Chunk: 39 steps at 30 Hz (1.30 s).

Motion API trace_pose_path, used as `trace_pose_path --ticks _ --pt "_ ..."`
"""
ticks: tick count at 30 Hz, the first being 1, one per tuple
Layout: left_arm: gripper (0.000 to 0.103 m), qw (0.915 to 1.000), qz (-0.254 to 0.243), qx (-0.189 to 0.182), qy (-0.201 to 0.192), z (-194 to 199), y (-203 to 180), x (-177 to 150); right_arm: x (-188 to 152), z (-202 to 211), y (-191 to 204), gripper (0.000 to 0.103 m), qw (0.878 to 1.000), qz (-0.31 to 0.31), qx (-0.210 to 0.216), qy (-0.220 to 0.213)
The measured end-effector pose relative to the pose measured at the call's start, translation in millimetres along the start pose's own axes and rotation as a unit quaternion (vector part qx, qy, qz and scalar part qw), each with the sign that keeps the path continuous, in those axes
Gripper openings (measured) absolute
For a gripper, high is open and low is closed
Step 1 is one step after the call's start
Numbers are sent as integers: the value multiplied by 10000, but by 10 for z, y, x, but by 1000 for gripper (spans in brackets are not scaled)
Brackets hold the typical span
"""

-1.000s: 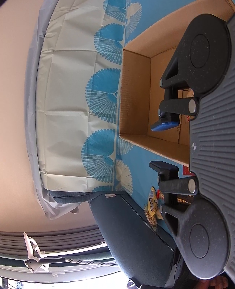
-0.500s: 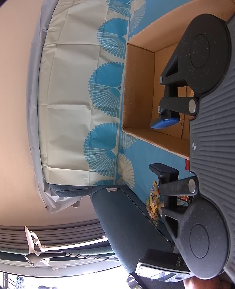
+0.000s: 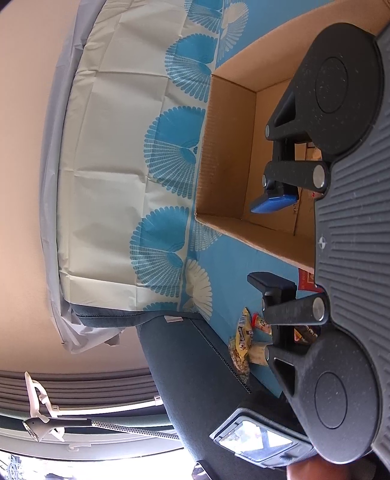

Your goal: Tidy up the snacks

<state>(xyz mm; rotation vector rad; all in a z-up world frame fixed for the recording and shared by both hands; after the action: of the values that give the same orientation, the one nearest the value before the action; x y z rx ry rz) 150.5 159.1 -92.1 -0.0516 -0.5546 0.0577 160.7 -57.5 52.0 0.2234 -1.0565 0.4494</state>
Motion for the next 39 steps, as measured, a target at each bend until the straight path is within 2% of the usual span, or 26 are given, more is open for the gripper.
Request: trace_pose_path --ticks 4,7,14,15,19,21,25,31,39 --pt "43 9997 52 -210 127 198 194 -178 -32 20 59 46 9999 126 -69 12" --pt "43 9978 492 -435 -1 318 323 -230 -48 50 132 45 9996 253 -130 -27" --pt "44 9967 704 -397 -47 281 329 -248 -118 147 392 43 9960 793 -262 -304" --pt "44 9965 740 -397 -38 272 337 -248 -123 170 429 42 9953 869 -254 -357" --pt "44 9945 903 -531 -50 271 395 -260 -153 251 565 22 9929 1109 -5 -440" --pt "44 9925 1036 -638 -64 277 439 -267 -183 278 656 19 9908 1274 105 -436" --pt "44 9893 1261 -717 -144 290 512 -266 -213 292 854 19 9904 1351 191 -241" --pt "42 9856 1479 -799 -206 295 578 -268 -225 197 1193 19 9937 1106 94 146" --pt "37 9787 1853 -790 -400 367 723 -290 -548 -274 1490 22 9891 1263 -473 582"
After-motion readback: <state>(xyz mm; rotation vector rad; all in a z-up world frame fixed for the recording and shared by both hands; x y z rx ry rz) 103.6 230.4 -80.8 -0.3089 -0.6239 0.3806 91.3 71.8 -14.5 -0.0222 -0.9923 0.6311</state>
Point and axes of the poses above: each gripper's, at about its wrist camera, not at the fingertips, and z roughly against the way its jaws point, y to its left, x to its top, the point moved 5 cm from there along -z, roughly the way its jaws point, and after that the axes turned 10 degrees about -x, right-handed, at the moved point
